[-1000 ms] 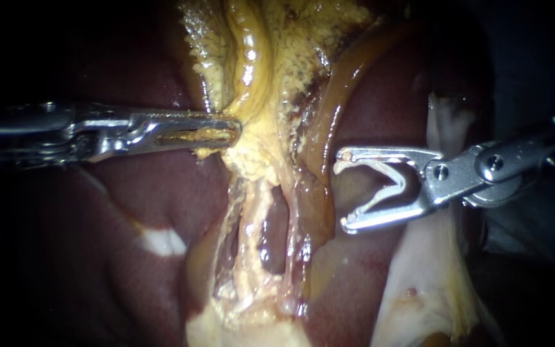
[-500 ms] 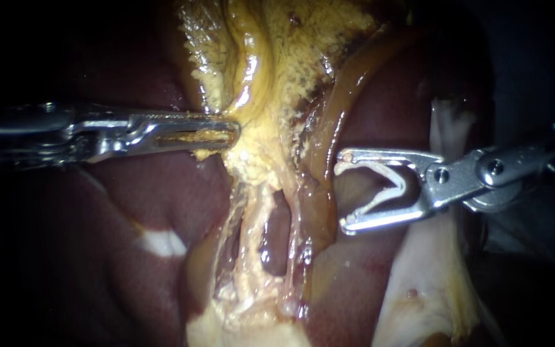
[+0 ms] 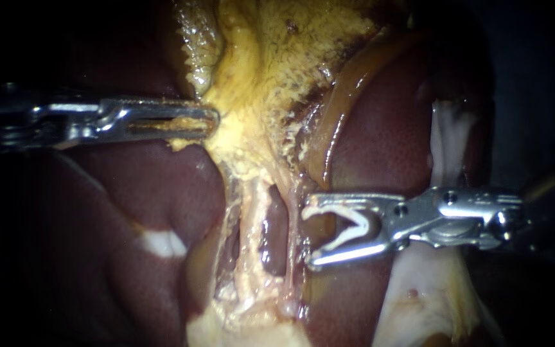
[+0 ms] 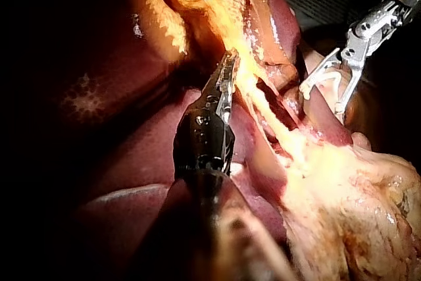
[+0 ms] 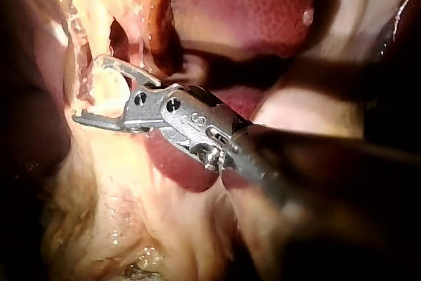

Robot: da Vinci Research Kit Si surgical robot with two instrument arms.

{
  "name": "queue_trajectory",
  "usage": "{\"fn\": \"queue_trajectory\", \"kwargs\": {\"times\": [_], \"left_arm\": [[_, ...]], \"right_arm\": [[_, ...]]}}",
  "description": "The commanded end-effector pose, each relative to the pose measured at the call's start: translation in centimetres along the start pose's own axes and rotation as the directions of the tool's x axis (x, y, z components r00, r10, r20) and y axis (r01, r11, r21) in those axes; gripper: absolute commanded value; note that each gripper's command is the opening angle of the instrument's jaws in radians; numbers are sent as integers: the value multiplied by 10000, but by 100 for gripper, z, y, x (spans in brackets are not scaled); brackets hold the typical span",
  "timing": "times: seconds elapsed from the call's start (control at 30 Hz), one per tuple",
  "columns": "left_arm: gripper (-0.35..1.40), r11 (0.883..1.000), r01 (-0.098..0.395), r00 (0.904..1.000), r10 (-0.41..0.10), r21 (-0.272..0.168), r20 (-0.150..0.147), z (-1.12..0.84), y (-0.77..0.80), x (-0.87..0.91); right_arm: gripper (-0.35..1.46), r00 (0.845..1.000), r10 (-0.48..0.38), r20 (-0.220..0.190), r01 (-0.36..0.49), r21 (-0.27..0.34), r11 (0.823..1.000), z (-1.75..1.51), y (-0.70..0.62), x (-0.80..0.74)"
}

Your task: Clipping first clip left tube

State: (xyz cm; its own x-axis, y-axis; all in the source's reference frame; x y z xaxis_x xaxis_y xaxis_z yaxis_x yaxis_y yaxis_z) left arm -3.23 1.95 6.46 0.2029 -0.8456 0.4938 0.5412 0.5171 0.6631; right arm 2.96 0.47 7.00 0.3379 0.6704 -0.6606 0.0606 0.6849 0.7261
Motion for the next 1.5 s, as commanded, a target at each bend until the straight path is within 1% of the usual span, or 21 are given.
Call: {"fn": "queue_trajectory", "kwargs": {"times": [0.03, 0.1, 0.17, 0.23, 0.27, 0.3, 0.43, 0.53, 0.7, 0.87, 1.03, 1.2, 1.33, 1.5], "left_arm": [[-35, 10000, -32, 10000, 32, 4, 18, -3, -1, -2], [-35, 10000, -4, 10000, 4, -21, 50, -8, -4, -5], [-35, 10000, -39, 9999, 39, -25, 110, -11, -11, -7], [-35, 10000, -81, 9999, 81, -49, 114, -14, -17, -8], [-35, 10000, -70, 9999, 71, -52, 145, -15, -20, -9], [-35, 10000, -59, 9998, 60, -54, 175, -17, -23, -9], [-35, 9999, -87, 9997, 89, -105, 215, -23, -33, -12], [-35, 9999, -68, 9997, 70, -87, 237, -27, -38, -13], [-35, 9999, -98, 9996, 100, -54, 282, -32, -44, -16], [-35, 10000, -87, 9995, 88, -32, 305, -34, -49, -17], [-35, 10000, -87, 9995, 88, -31, 305, -33, -49, -17], [-35, 10000, -86, 9995, 87, -33, 306, -33, -49, -17], [-35, 10000, -86, 9995, 87, -35, 307, -33, -49, -17], [-35, 10000, -85, 9995, 86, -37, 308, -32, -49, -17]], "right_arm": [[55, 9998, 176, 106, -176, -37, 9998, 9, 6, -7], [55, 9993, 299, 222, -297, -97, 9995, 22, 15, -16], [55, 9981, 540, 301, -535, -176, 9984, 35, 27, -25], [55, 9974, 643, 319, -636, -232, 9977, 41, 34, -30], [55, 9971, 643, 400, -632, -284, 9976, 45, 39, -32], [55, 9967, 698, 423, -685, -313, 9972, 48, 43, -34], [55, 9959, 764, 481, -737, -557, 9957, 51, 53, -37], [55, 9944, 794, 698, -740, -775, 9942, 53, 58, -38], [55, 9936, 855, 740, -792, -840, 9933, 57, 64, -41], [55, 9932, 886, 753, -816, -915, 9925, 66, 66, -44], [55, 9927, 874, 829, -811, -762, 9938, 78, 67, -46], [54, 9932, 885, 758, -841, -586, 9947, 87, 68, -48], [53, 9950, 836, 549, -811, -457, 9957, 90, 68, -47], [52, 9953, 835, 495, -814, -422, 9958, 94, 69, -45]]}}
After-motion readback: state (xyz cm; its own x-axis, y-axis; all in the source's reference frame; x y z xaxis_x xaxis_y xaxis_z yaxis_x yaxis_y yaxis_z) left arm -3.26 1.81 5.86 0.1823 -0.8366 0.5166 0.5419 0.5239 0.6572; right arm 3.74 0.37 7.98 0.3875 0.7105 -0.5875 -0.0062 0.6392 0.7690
